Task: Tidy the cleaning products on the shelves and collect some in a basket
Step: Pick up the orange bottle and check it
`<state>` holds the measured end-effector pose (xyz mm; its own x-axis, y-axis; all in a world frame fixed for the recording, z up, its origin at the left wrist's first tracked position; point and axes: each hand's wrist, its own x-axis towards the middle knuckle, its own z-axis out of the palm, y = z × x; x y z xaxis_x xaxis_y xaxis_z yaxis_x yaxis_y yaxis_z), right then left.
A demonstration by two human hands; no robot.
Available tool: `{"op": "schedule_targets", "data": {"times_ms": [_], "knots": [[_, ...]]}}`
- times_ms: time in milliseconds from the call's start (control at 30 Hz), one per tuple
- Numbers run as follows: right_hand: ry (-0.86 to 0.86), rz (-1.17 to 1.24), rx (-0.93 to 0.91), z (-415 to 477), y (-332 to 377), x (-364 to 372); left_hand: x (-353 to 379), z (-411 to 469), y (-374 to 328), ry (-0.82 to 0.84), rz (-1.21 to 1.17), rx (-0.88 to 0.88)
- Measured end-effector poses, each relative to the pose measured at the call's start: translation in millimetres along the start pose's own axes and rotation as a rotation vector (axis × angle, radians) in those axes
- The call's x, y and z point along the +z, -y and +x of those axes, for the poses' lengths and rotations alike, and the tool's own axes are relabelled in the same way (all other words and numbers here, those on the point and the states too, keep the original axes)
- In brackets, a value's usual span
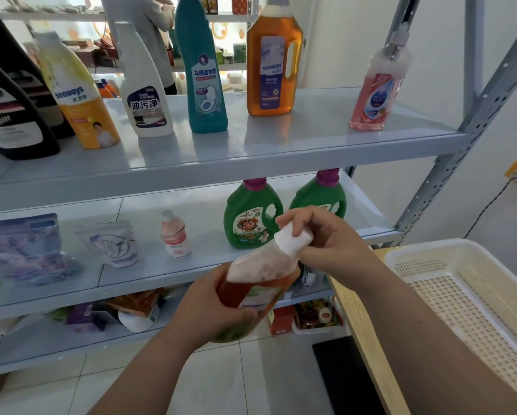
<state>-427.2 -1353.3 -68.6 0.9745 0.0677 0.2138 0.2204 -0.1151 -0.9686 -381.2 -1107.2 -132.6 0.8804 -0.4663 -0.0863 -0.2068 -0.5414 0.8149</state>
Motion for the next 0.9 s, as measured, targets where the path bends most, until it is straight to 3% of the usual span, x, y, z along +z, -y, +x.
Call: {"op": "schedule_targets", "data": {"times_ms": [67, 167, 267, 367, 467, 600, 733, 900], "knots": [[0.016, -0.164, 0.069, -1, 2, 0, 3, 0, 0, -0.020, 0.030, 0.007], [-0.052, -0.640, 0.186, 3, 6, 3, 8, 2, 2, -0.060, 0.051, 0.006], [-0.104, -0.871, 0.145, 5, 5, 6, 11, 3, 3, -0.046, 0.012, 0.004], [-0.135, -0.589, 0.125, 0, 11, 3, 11, 2, 11, -0.044, -0.079, -0.026], [-0.170, -0.130, 0.150, -1, 14, 0, 14, 2, 21, -0.047, -0.198, -0.071], [-0.168, 0.555, 0.149, -2, 17, 12, 14, 3, 29, -0.061, -0.304, 0.001], [-0.160, 0.723, 0.133, -5, 20, 20, 15, 2, 28, -0.072, -0.353, 0.048], [-0.151, 0.724, 0.100, -6, 24, 23, 12, 2, 21, -0.080, -0.389, 0.072]]}}
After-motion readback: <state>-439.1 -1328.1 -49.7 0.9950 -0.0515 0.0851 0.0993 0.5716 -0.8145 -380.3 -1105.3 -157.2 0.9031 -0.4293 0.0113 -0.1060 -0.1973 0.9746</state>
